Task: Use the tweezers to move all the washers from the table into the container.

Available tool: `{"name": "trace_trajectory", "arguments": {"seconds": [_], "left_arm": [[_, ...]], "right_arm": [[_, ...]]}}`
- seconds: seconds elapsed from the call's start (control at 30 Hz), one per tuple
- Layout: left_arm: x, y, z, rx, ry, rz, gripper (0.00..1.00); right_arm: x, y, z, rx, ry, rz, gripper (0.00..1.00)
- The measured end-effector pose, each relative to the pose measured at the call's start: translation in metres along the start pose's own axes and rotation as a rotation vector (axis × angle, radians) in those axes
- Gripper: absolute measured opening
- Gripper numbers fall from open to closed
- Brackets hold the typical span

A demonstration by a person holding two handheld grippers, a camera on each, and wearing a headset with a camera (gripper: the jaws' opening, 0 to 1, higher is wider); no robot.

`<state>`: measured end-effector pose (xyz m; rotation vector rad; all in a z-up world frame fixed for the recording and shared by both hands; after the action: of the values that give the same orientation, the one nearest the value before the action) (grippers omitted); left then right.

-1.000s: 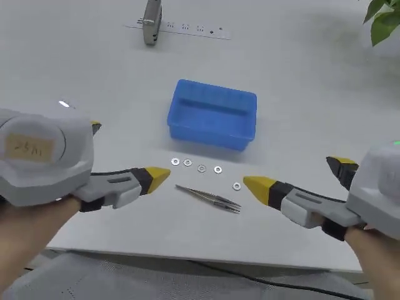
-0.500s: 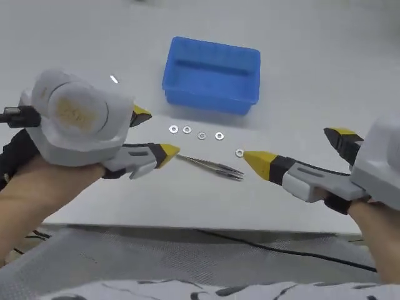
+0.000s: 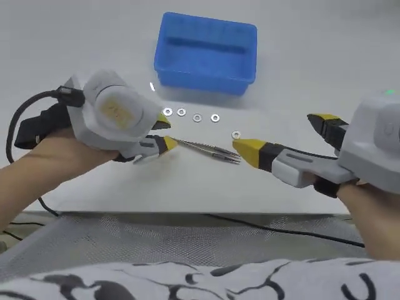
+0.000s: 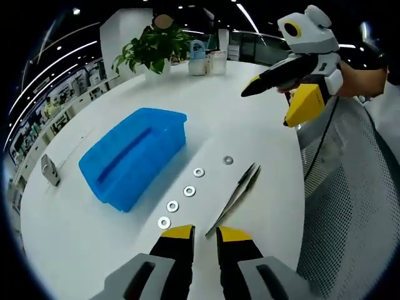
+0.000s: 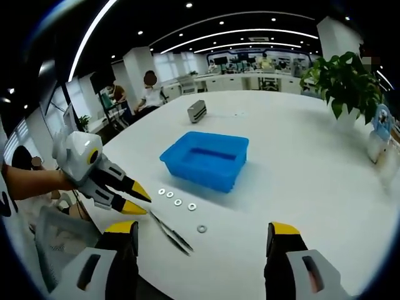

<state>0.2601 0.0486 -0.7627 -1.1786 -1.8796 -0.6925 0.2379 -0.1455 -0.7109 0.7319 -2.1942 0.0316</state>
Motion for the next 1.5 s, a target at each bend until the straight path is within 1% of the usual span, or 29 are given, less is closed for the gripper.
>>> {"name": "trace_trajectory", "arguments": {"seconds": [0.03, 0.1, 0.13, 0.17, 0.2, 0.23, 0.3, 0.37, 0.4, 0.43, 0.5, 0.53, 0.6, 0.63, 0.67, 0.7, 0.73, 0.77, 0.87, 0.93, 1.0, 1.07, 1.1, 1.13, 1.23, 1.27, 1.37, 1.4, 1.5], "left_arm": [[-0.003, 0.001, 0.000, -0.011, 0.011, 0.001, 0.10], [-0.007, 0.001, 0.002, -0.043, 0.039, 0.028, 0.12], [-0.008, 0.001, 0.002, -0.050, 0.039, 0.021, 0.11], [-0.009, 0.000, 0.003, -0.071, 0.046, 0.033, 0.11], [-0.009, 0.000, 0.001, -0.074, 0.031, 0.041, 0.10], [-0.008, 0.001, 0.002, -0.069, 0.040, 0.039, 0.09], [-0.009, 0.000, 0.002, -0.101, 0.040, 0.064, 0.06], [-0.008, -0.002, 0.001, -0.159, 0.041, 0.076, 0.04], [-0.008, -0.003, 0.001, -0.175, 0.046, 0.089, 0.02], [-0.007, -0.004, 0.002, -0.169, 0.048, 0.084, 0.01], [-0.005, -0.006, 0.001, -0.191, 0.053, 0.102, 0.00], [-0.004, -0.006, 0.001, -0.194, 0.049, 0.099, 0.00], [0.000, -0.007, -0.001, -0.215, 0.038, 0.105, 0.00], [0.003, -0.007, -0.004, -0.212, 0.033, 0.105, 0.00], [0.005, -0.007, -0.005, -0.213, 0.028, 0.102, 0.00], [0.010, -0.008, -0.007, -0.225, 0.023, 0.104, 0.00], [0.012, -0.008, -0.009, -0.228, 0.022, 0.103, 0.00], [0.016, -0.007, -0.012, -0.227, 0.020, 0.100, 0.00], [0.026, -0.009, -0.020, -0.232, 0.006, 0.101, 0.00], [0.034, -0.010, -0.026, -0.244, -0.008, 0.101, 0.00], [0.042, -0.011, -0.032, -0.271, -0.019, 0.092, 0.00], [0.047, -0.012, -0.037, -0.281, -0.028, 0.090, 0.00], [0.052, -0.011, -0.041, -0.276, -0.036, 0.090, 0.00], [0.055, -0.011, -0.045, -0.258, -0.044, 0.092, 0.00], [0.062, -0.011, -0.052, -0.254, -0.064, 0.093, 0.00], [0.064, -0.011, -0.054, -0.255, -0.071, 0.091, 0.00], [0.068, -0.011, -0.056, -0.267, -0.072, 0.090, 0.00], [0.067, -0.010, -0.056, -0.269, -0.077, 0.090, 0.00], [0.072, -0.009, -0.059, -0.271, -0.089, 0.082, 0.00]], "right_arm": [[-0.001, 0.001, 0.001, 0.005, 0.003, -0.005, 0.83], [-0.003, 0.003, 0.001, 0.014, 0.008, -0.019, 0.83], [-0.004, 0.004, 0.001, 0.020, 0.015, -0.020, 0.83], [-0.005, 0.003, 0.001, 0.031, 0.021, -0.016, 0.83], [-0.005, 0.003, 0.001, 0.040, 0.023, -0.015, 0.82], [-0.006, 0.003, 0.000, 0.047, 0.024, -0.019, 0.81], [-0.008, 0.003, -0.001, 0.058, 0.029, -0.037, 0.78], [-0.011, 0.006, -0.001, 0.073, 0.034, -0.065, 0.71], [-0.013, 0.010, -0.001, 0.089, 0.043, -0.098, 0.67], [-0.016, 0.012, 0.001, 0.115, 0.062, -0.118, 0.63], [-0.021, 0.014, 0.003, 0.132, 0.085, -0.123, 0.62], [-0.025, 0.019, 0.004, 0.169, 0.091, -0.158, 0.60], [-0.029, 0.025, 0.003, 0.200, 0.094, -0.195, 0.53], [-0.033, 0.029, 0.003, 0.237, 0.104, -0.216, 0.49], [-0.036, 0.030, 0.004, 0.268, 0.115, -0.216, 0.47], [-0.040, 0.033, 0.004, 0.319, 0.127, -0.221, 0.45], [-0.043, 0.034, 0.004, 0.344, 0.132, -0.223, 0.40], [-0.048, 0.035, 0.004, 0.368, 0.128, -0.225, 0.37], [-0.056, 0.038, 0.003, 0.364, 0.129, -0.256, 0.31], [-0.061, 0.040, 0.001, 0.398, 0.131, -0.265, 0.29], [-0.064, 0.041, -0.001, 0.439, 0.128, -0.258, 0.28], [-0.064, 0.042, -0.004, 0.450, 0.123, -0.266, 0.24], [-0.065, 0.043, -0.005, 0.458, 0.120, -0.269, 0.23], [-0.066, 0.044, -0.006, 0.468, 0.119, -0.270, 0.23], [-0.067, 0.045, -0.008, 0.474, 0.114, -0.273, 0.20], [-0.068, 0.047, -0.009, 0.470, 0.113, -0.280, 0.18], [-0.068, 0.050, -0.014, 0.468, 0.095, -0.285, 0.12], [-0.069, 0.051, -0.016, 0.467, 0.087, -0.278, 0.10], [-0.072, 0.057, -0.021, 0.460, 0.072, -0.306, 0.09]]}}
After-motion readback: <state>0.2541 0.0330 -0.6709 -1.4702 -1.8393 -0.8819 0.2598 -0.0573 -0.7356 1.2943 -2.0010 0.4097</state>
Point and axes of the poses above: the centre of the closed fingertips' face, and the gripper's own axes: x roughly backward along the fingers, y roughly to its left, z roughly out of its underside, the point moved 7 cm from there along x, roughly backward along the fingers, and after that the axes turned 6 degrees about y, right-handed, at the moved point
